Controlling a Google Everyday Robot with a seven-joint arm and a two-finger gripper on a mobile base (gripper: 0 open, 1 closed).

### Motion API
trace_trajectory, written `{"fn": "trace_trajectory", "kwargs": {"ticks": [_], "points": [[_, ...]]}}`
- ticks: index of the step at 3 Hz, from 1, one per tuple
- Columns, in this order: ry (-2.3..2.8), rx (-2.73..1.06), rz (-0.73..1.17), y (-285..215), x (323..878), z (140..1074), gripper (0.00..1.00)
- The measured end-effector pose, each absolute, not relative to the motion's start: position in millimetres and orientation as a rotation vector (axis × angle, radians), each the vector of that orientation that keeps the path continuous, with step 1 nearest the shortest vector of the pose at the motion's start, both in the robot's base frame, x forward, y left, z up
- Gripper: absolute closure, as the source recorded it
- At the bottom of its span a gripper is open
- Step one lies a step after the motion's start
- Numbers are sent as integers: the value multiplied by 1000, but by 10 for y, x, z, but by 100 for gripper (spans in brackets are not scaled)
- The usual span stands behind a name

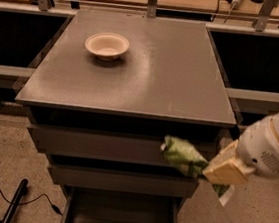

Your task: Place green jalapeno chip bag into bottom drawer

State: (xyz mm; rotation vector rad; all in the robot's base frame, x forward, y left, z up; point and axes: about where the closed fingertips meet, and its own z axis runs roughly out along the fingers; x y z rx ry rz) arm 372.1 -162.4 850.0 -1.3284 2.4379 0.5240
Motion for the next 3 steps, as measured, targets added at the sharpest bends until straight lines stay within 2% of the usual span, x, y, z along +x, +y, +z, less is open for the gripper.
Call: {"fn": "trace_trajectory", "kwargs": {"ticks": [1, 3], "points": [[2605, -1205, 705, -1980, 3132, 7907, 100], [2684, -1140, 724, -2067, 3034, 7709, 100]]}}
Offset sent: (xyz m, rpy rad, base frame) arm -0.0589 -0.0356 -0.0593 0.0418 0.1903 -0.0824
